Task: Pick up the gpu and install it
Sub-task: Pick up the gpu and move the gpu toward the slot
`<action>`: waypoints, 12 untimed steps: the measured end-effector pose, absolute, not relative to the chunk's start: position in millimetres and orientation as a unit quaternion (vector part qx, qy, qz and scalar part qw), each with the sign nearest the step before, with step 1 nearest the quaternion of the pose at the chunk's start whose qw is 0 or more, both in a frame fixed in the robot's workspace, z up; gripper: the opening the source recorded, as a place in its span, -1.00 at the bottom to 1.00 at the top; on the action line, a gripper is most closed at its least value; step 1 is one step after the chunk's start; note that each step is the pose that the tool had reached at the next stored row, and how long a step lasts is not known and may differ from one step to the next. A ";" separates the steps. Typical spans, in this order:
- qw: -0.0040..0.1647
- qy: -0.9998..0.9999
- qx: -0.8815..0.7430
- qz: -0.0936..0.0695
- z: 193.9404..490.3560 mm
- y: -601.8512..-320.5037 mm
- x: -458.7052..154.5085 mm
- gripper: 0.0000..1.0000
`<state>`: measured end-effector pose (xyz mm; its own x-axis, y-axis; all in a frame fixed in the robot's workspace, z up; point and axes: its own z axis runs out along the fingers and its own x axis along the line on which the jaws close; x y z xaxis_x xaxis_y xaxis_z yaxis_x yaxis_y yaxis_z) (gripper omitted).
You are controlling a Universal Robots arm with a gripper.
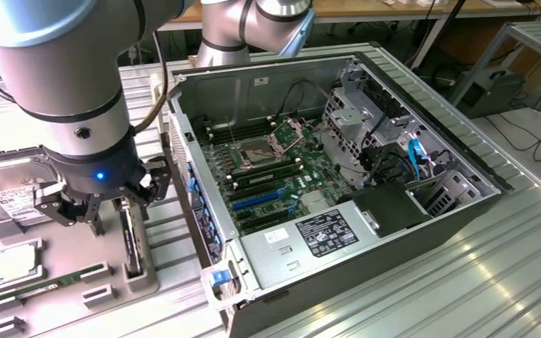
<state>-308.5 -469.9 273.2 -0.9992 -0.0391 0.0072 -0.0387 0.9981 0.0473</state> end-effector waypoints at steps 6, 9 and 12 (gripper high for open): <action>0.004 -1.000 0.019 -0.024 262.0 -469.9 -308.5 0.23; 0.004 -1.000 0.019 -0.024 256.8 -469.9 -308.5 0.23; 0.004 -1.000 0.019 -0.023 251.9 -467.6 -308.6 0.23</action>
